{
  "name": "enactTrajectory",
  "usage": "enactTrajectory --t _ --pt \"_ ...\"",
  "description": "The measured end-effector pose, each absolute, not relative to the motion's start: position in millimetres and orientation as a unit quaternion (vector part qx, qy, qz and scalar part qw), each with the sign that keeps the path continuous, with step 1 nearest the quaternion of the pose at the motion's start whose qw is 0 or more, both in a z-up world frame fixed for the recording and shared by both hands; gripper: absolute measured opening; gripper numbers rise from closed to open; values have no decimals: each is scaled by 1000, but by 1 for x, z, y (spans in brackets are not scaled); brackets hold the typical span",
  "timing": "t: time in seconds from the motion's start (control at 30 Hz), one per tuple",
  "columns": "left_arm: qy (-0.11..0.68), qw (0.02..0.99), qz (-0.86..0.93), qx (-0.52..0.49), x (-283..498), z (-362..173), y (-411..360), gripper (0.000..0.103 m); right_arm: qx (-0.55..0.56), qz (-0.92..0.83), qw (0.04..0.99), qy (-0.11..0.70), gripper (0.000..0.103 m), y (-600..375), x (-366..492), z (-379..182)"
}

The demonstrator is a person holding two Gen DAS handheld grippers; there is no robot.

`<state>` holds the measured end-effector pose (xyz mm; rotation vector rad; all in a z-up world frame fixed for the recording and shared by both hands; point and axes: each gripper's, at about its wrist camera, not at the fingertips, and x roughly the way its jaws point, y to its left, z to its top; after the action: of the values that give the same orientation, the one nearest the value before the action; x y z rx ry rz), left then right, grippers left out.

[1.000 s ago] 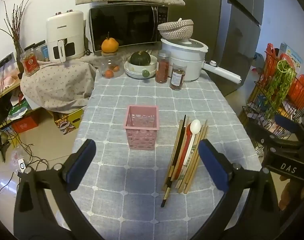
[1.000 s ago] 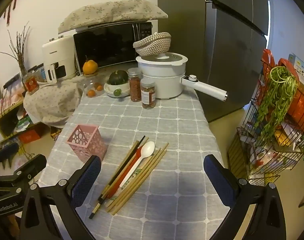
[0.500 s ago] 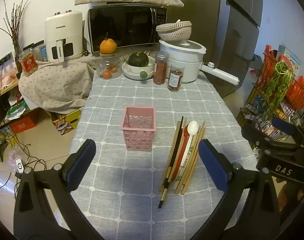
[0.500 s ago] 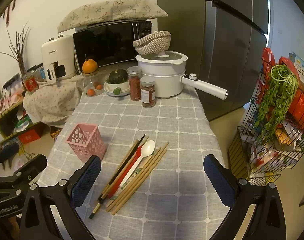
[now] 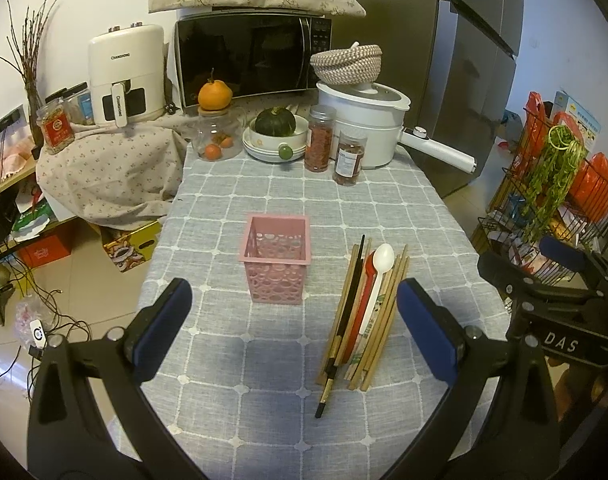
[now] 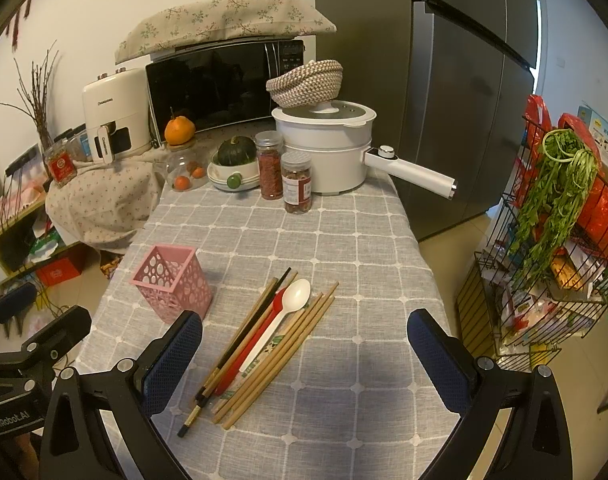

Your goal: Organize utensils

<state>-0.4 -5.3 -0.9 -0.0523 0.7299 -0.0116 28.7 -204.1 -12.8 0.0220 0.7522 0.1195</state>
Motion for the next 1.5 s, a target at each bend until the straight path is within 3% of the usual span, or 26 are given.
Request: enactTrajectory --t 1.5 --pt "350 936 -6 -17 -3 -4 -8 102 11 54 923 380 103 -204 30 -24"
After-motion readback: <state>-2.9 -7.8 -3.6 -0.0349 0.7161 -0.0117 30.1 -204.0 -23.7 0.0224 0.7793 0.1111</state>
